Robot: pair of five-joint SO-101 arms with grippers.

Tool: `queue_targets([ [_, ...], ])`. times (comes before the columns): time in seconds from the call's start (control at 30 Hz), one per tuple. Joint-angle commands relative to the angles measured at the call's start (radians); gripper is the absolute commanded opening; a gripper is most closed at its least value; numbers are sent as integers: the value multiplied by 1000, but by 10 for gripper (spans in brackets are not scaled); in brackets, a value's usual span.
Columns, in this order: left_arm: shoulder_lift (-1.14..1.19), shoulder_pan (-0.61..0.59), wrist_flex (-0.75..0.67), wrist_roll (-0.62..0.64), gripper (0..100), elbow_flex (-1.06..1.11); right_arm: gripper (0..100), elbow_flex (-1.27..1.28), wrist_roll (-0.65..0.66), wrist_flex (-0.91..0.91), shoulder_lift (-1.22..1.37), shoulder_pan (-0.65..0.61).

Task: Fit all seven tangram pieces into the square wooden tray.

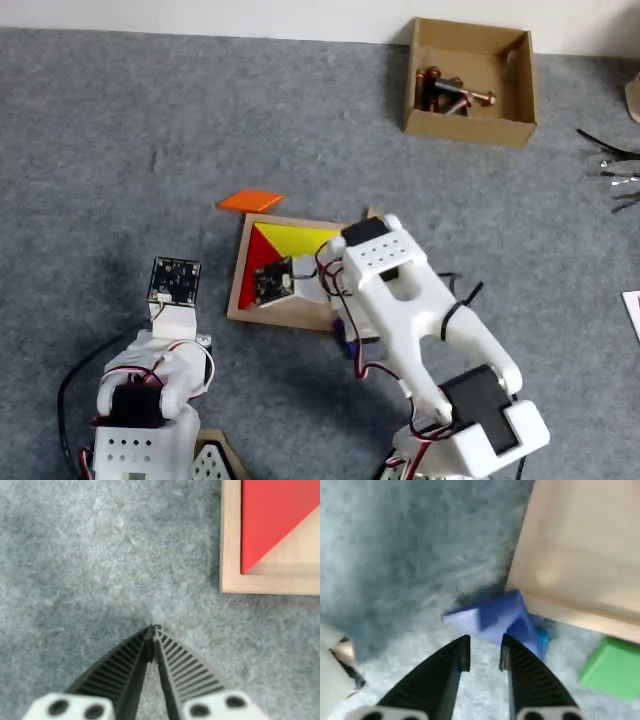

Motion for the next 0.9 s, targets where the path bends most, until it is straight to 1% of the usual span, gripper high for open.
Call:
queue_targets([
  [0.0, -16, -13, 5, 6, 5, 19, 94, -104, -192, 33, -87, -33],
  [0.07, -16, -13, 5, 6, 5, 19, 94, -119, -315, 33, -113, -44],
  [0.2, -16, -13, 5, 6, 5, 19, 94, -116, -508, 31, -160, -47],
  [0.27, -16, -13, 5, 6, 5, 19, 94, -113, -571, 35, -186, -45],
  [0.3, -16, -13, 5, 6, 5, 19, 94, -94, -572, 36, -200, -42],
  [0.5, -16, -13, 5, 6, 5, 19, 95, 79, -358, 30, -344, 44],
  [0.57, -16, -13, 5, 6, 5, 19, 103, 156, -296, -8, -403, 73],
  [0.63, -16, -13, 5, 6, 5, 19, 143, 263, -255, -85, -469, 110],
  [0.73, -16, -13, 5, 6, 5, 19, 211, 440, -215, -248, -581, 145],
  [0.8, -16, -13, 5, 6, 5, 19, 221, 558, -198, -338, -657, 142],
  [0.87, -16, -13, 5, 6, 5, 19, 221, 661, -193, -390, -730, 104],
])
